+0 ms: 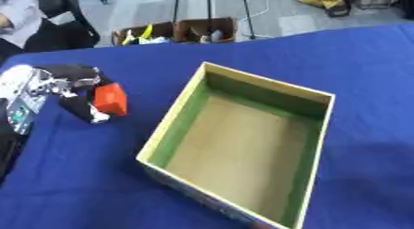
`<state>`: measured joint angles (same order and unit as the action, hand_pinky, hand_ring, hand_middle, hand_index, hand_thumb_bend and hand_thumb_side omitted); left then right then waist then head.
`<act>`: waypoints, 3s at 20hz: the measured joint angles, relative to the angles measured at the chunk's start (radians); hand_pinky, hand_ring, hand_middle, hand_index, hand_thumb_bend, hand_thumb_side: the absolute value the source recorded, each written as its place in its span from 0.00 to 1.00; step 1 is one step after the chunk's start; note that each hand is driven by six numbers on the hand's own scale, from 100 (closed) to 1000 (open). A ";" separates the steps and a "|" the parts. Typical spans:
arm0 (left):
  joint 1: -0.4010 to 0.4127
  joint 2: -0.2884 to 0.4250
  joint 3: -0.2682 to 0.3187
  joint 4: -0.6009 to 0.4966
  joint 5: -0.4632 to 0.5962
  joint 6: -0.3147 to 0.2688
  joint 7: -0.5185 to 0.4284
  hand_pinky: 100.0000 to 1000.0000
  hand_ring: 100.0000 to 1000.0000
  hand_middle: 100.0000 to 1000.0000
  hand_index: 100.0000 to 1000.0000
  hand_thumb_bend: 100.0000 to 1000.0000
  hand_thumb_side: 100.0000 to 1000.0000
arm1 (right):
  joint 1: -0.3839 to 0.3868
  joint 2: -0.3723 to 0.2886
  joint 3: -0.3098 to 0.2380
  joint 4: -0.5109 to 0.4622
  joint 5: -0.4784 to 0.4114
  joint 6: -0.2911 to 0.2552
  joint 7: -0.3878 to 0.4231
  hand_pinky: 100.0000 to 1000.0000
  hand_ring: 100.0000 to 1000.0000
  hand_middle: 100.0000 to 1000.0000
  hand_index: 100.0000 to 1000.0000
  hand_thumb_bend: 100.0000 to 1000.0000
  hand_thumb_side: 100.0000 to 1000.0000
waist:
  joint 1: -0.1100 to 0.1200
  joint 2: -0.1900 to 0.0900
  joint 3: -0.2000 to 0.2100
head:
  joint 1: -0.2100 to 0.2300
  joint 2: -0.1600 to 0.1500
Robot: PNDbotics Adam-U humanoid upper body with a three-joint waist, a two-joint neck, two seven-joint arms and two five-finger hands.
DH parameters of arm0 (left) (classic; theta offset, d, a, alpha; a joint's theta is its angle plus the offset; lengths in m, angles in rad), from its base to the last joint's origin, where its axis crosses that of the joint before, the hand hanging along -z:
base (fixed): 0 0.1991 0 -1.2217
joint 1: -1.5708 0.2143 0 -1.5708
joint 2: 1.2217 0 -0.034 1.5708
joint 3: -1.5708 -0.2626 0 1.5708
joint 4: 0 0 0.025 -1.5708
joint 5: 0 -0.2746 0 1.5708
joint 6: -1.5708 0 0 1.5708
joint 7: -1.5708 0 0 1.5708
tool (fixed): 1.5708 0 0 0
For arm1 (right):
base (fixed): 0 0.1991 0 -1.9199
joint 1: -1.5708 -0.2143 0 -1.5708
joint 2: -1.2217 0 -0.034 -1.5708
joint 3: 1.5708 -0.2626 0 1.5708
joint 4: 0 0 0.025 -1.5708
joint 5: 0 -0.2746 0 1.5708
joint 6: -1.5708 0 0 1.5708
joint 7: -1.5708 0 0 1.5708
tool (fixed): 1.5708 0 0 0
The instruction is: Pick up objects on the table and place them in the box.
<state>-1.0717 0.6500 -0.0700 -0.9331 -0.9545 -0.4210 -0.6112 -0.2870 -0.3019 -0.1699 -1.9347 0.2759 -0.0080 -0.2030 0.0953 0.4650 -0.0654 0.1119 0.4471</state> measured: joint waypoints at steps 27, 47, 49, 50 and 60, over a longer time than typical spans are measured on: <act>-0.019 -0.024 -0.119 -0.487 0.317 0.133 -0.077 0.10 0.34 0.30 0.45 0.00 0.45 | 0.015 0.024 0.004 0.000 -0.014 0.009 0.000 0.62 0.36 0.35 0.50 0.44 1.00 | -0.018 -0.124 0.038 | -0.044 0.063; -0.034 -0.375 -0.227 -0.474 0.168 0.151 -0.227 0.16 0.37 0.31 0.47 0.00 0.42 | -0.014 0.046 -0.006 -0.020 -0.050 0.032 -0.055 0.61 0.35 0.35 0.49 0.45 1.00 | -0.028 -0.136 0.004 | -0.034 0.062; -0.026 -0.393 -0.234 -0.465 0.134 0.146 -0.221 0.16 0.37 0.31 0.48 0.00 0.41 | -0.017 0.046 -0.008 -0.020 -0.050 0.032 -0.058 0.61 0.35 0.35 0.49 0.45 1.00 | -0.026 -0.132 0.003 | -0.033 0.062; -0.023 -0.401 -0.238 -0.459 0.120 0.143 -0.219 0.16 0.37 0.31 0.48 0.00 0.41 | -0.017 0.046 -0.008 -0.020 -0.050 0.032 -0.059 0.61 0.35 0.35 0.49 0.45 1.00 | -0.026 -0.132 0.002 | -0.033 0.062; -0.001 -0.437 -0.271 -0.375 -0.025 0.116 -0.191 0.19 0.39 0.33 0.50 0.00 0.43 | -0.020 0.047 -0.009 -0.025 -0.050 0.036 -0.066 0.61 0.35 0.34 0.49 0.45 1.00 | -0.023 -0.122 -0.003 | -0.033 0.061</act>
<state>-1.0723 0.2125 -0.3413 -1.3080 -0.9793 -0.3052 -0.8027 -0.3075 -0.2552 -0.1787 -1.9601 0.2259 0.0281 -0.2688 0.0721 0.3430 -0.0686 0.0790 0.5085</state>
